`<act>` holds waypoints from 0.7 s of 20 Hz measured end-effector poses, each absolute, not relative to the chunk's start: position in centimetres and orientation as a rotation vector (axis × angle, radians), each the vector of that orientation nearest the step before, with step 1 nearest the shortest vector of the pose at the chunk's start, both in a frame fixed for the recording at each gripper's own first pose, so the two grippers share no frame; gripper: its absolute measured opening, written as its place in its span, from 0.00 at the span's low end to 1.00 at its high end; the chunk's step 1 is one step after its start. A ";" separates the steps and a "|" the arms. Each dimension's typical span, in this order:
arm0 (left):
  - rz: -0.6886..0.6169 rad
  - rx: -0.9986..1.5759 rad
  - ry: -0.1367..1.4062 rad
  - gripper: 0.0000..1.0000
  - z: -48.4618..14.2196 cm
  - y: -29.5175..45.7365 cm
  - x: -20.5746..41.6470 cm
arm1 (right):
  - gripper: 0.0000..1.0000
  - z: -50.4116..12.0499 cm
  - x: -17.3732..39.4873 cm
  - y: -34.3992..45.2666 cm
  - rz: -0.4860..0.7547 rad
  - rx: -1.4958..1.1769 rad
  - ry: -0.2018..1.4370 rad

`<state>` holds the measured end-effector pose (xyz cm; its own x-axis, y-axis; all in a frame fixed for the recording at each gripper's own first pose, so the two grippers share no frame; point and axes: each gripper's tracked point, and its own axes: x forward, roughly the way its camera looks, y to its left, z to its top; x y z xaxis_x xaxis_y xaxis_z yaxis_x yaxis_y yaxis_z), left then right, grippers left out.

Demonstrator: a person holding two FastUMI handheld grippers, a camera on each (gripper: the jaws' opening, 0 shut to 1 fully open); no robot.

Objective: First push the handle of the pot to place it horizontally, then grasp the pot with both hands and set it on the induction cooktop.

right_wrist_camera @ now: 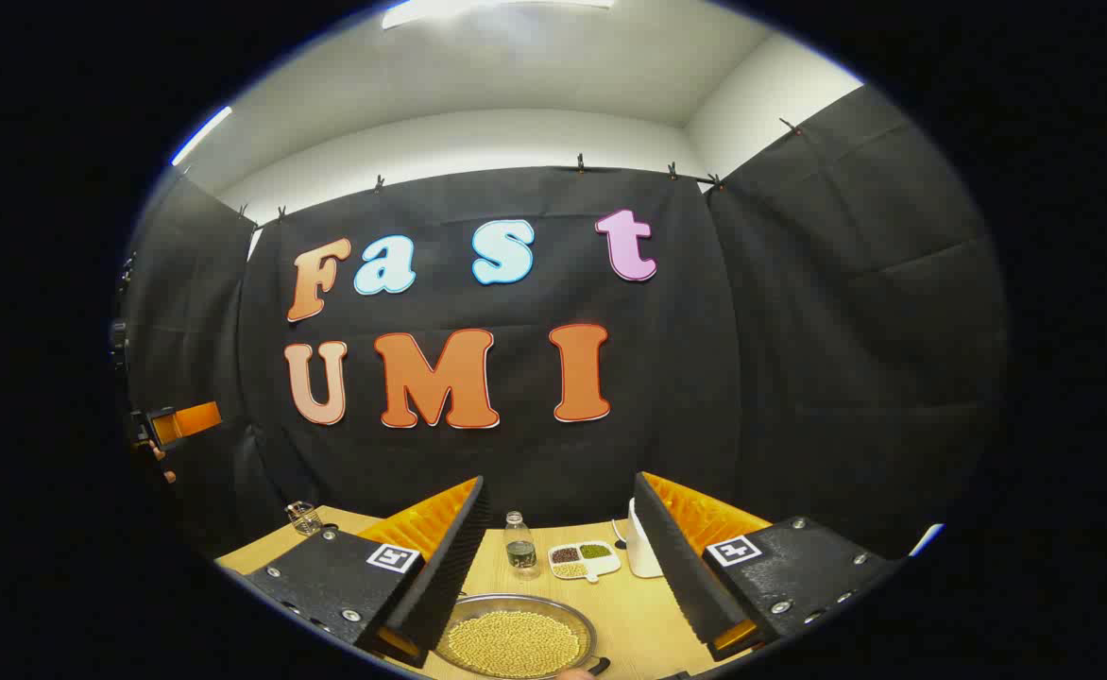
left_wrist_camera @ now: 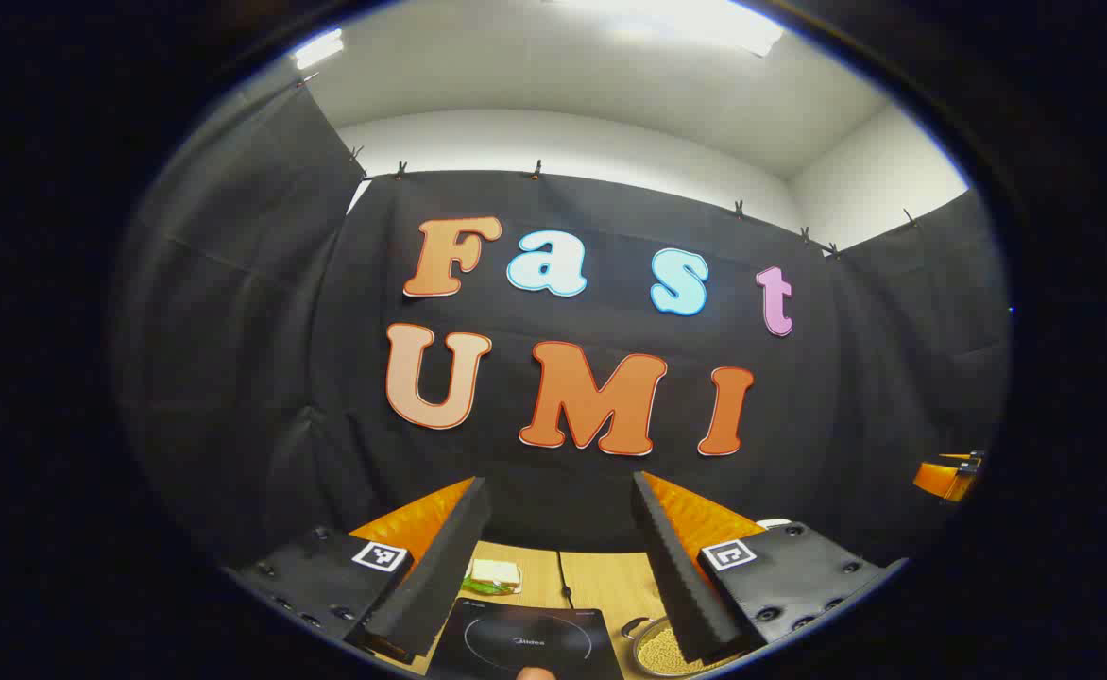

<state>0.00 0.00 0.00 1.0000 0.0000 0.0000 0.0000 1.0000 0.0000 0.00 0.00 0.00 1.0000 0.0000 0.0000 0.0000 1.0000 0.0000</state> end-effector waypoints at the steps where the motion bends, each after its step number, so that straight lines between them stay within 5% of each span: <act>1: 0.003 0.005 -0.003 0.98 0.2 0.1 0.0 | 0.95 0.0 -0.1 0.1 0.002 0.000 -0.001; 14: 0.010 0.018 -0.023 0.97 0.3 1.0 -0.5 | 0.95 0.4 -0.4 1.5 0.025 -0.028 -0.007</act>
